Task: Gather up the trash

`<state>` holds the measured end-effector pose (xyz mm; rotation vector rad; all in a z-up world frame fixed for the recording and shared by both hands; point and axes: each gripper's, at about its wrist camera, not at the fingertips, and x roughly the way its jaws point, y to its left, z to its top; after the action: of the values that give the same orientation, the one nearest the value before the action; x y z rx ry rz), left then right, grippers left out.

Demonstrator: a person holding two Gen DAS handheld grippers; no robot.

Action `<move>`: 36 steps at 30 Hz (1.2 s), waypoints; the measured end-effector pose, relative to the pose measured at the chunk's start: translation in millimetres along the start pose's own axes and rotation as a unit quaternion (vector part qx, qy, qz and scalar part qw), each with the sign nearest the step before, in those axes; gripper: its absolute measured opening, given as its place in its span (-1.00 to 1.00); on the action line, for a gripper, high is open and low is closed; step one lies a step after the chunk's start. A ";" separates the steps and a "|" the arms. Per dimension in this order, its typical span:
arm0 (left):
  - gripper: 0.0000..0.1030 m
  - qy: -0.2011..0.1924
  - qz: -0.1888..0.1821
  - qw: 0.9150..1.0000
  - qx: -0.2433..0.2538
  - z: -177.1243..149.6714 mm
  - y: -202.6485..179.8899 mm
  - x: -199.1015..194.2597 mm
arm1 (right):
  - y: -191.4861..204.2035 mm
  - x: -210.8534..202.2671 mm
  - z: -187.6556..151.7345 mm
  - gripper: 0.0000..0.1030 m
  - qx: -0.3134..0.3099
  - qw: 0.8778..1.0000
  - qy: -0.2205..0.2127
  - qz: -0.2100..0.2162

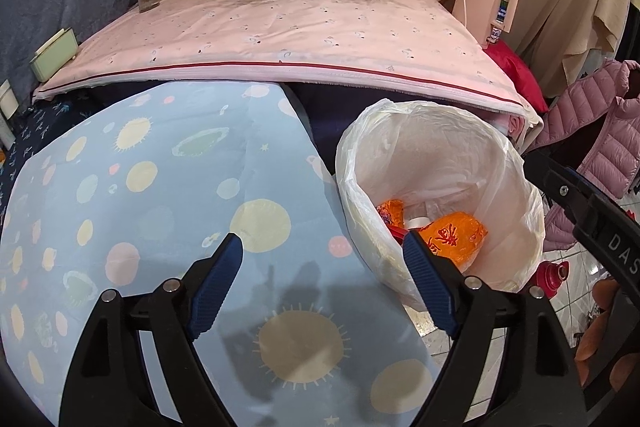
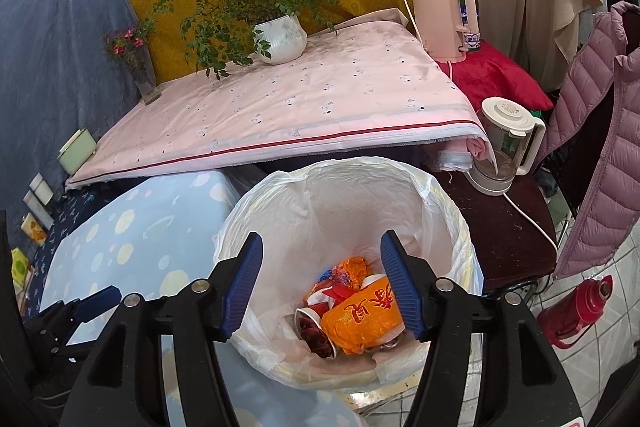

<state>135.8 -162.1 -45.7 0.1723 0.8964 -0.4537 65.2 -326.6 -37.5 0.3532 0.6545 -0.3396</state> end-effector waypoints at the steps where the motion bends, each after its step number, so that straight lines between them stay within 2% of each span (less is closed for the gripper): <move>1: 0.52 0.000 0.001 1.000 0.000 -0.7 -0.2 -0.2 | -0.6 -1.0 -0.8 0.18 -0.002 1.000 -0.001 -0.002; 9: 0.63 -0.003 0.008 1.000 0.004 -9.2 -2.4 -4.1 | -3.0 -7.5 -8.8 0.28 -0.016 1.000 0.001 -0.011; 14: 0.71 -0.002 0.011 1.000 0.008 -17.0 -3.2 -6.3 | -1.5 -12.2 -17.3 0.45 -0.031 0.999 0.007 -0.020; 16: 0.72 -0.002 0.013 1.000 0.009 -20.3 -3.4 -6.9 | -0.2 -13.8 -20.7 0.62 -0.038 0.999 0.009 -0.026; 21: 0.73 0.002 0.020 1.000 0.009 -25.7 -1.1 -6.2 | 1.1 -16.3 -28.2 0.65 -0.054 0.998 0.014 -0.032; 25: 0.74 0.001 0.026 1.000 0.002 -28.9 4.0 -7.2 | 2.2 -16.4 -34.7 0.88 -0.065 0.997 0.022 -0.034; 36: 0.75 0.002 0.038 0.999 -0.002 -40.2 7.5 -7.4 | 1.0 -19.5 -47.8 0.88 -0.082 0.995 0.034 -0.052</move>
<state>106.6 -139.9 -65.0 0.2027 0.8924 -0.3804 25.9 -301.9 -60.0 0.1749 0.7632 -0.3710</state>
